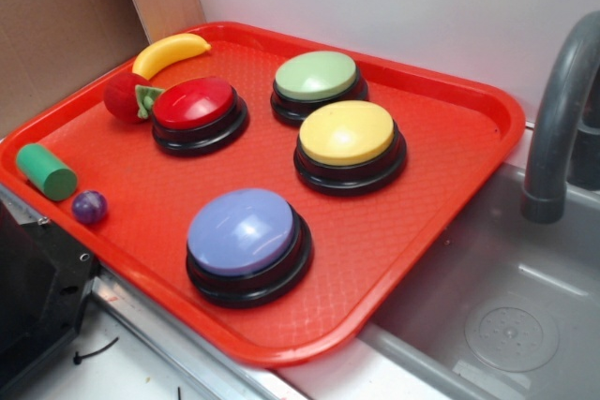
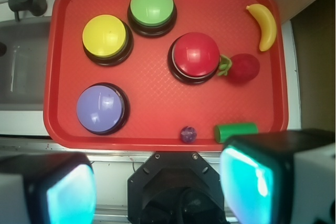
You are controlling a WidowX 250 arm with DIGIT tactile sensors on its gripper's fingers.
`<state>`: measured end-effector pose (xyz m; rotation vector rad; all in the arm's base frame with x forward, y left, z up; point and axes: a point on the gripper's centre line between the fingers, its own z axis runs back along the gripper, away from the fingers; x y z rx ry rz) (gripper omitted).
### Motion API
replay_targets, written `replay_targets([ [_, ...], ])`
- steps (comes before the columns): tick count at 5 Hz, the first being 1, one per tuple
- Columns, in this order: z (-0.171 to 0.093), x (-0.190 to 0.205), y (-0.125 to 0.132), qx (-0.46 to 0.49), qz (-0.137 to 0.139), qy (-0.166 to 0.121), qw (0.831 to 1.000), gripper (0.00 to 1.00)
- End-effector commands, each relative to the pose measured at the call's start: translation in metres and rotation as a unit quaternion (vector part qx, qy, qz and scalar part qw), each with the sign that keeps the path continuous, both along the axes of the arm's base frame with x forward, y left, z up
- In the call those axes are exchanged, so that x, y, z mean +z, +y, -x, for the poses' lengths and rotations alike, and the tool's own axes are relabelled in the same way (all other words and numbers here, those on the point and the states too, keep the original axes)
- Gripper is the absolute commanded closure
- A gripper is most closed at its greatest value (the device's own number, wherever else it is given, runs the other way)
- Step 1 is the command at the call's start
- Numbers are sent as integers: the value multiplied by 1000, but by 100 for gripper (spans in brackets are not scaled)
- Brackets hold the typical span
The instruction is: Push the red button.
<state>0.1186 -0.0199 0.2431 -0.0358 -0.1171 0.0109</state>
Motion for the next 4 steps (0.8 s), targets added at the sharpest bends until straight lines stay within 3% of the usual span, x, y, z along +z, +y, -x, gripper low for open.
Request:
replay_targets([
  [1, 0, 0, 0, 0, 0, 0, 1000, 0],
  [2, -44, -30, 44, 41, 19, 24, 999, 0],
  [3, -76, -61, 56, -5, 70, 5, 998, 0],
  [4, -103, -103, 63, -28, 32, -11, 999, 0],
])
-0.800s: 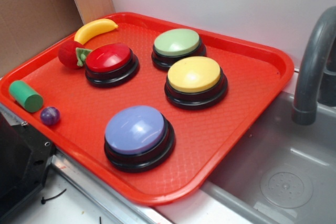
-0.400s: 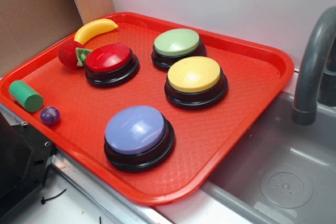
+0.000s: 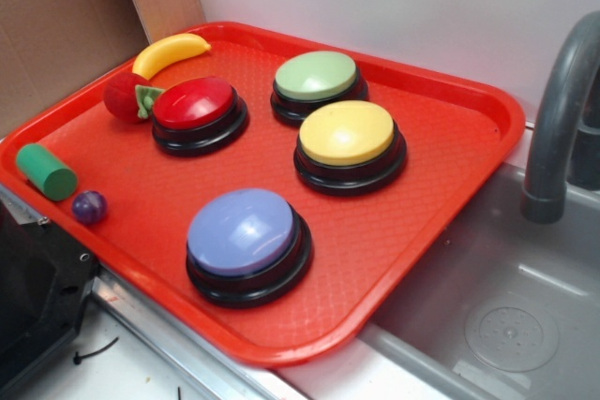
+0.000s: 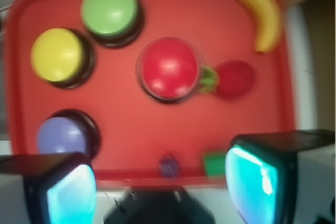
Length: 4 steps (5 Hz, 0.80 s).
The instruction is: Push the red button.
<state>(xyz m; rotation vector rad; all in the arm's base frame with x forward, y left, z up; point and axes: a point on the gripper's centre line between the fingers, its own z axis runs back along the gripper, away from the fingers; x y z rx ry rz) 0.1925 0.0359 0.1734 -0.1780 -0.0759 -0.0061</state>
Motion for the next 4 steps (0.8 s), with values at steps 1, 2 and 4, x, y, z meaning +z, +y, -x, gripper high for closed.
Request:
replay_targets([
  [1, -38, -62, 4, -41, -58, -28, 997, 0],
  [2, -40, -87, 4, -44, -69, -12, 997, 0],
  [4, -45, -112, 17, -38, -79, 18, 996, 0],
])
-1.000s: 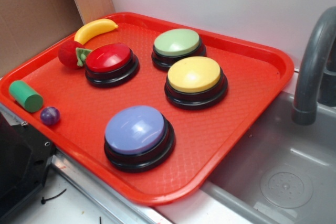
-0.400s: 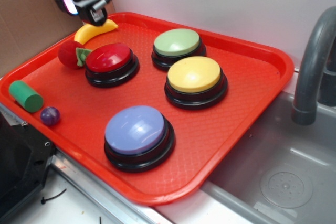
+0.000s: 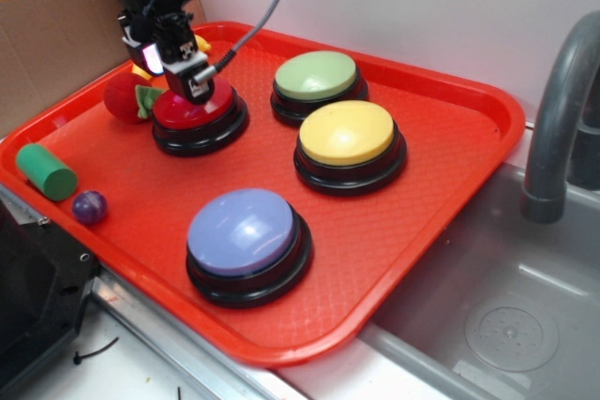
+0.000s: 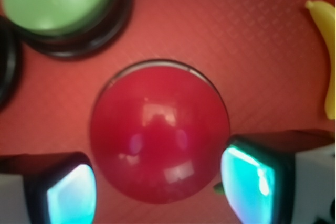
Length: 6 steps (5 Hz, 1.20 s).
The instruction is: Push the red button.
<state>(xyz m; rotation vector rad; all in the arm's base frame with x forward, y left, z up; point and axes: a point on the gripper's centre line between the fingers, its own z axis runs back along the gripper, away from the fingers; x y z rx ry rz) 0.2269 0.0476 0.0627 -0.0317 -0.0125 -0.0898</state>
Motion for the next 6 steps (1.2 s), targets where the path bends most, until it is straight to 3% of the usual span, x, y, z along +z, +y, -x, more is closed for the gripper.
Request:
replay_targets([
  [1, -11, -9, 4, 1, -4, 1, 1000, 0],
  [3, -14, -15, 3, 11, -6, 34, 999, 0],
  [4, -18, 3, 5, 19, -3, 17, 1000, 0],
  [6, -20, 37, 9, 57, -19, 25, 998, 0],
])
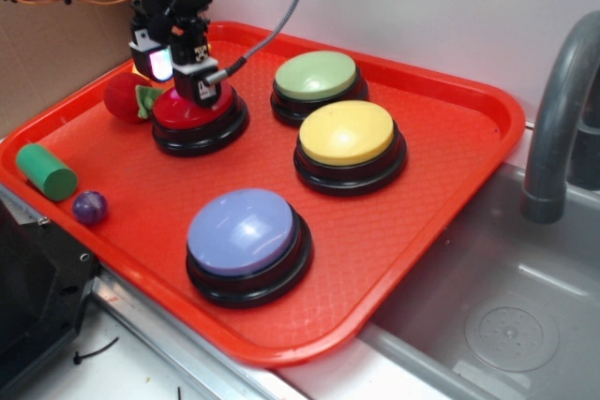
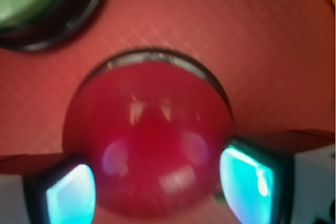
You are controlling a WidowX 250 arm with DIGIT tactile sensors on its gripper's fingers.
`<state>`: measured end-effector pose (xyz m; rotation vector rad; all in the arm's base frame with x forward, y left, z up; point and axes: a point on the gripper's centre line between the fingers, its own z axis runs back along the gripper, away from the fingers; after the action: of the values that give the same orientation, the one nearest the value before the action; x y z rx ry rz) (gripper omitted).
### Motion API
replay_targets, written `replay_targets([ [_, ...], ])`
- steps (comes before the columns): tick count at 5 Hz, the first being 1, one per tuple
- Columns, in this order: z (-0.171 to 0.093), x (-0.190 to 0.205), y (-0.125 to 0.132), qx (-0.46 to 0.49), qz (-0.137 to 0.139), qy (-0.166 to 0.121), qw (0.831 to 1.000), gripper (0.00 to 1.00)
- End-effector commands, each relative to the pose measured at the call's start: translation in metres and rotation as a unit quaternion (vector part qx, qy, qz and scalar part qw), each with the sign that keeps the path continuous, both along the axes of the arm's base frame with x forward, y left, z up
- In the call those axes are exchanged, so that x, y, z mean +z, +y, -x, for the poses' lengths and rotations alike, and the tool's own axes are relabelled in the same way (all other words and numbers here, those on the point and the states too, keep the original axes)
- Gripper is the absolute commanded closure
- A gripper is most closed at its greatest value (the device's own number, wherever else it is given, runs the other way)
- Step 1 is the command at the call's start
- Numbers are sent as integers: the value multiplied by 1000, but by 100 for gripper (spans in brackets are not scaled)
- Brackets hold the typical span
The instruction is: Push the red button.
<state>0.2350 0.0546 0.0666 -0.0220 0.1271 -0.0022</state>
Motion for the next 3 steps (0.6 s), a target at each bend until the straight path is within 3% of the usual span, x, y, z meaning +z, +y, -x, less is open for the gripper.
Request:
replay_targets([
  [1, -11, 43, 4, 21, -9, -54, 998, 0],
  [3, -6, 57, 5, 26, -17, -70, 997, 0],
])
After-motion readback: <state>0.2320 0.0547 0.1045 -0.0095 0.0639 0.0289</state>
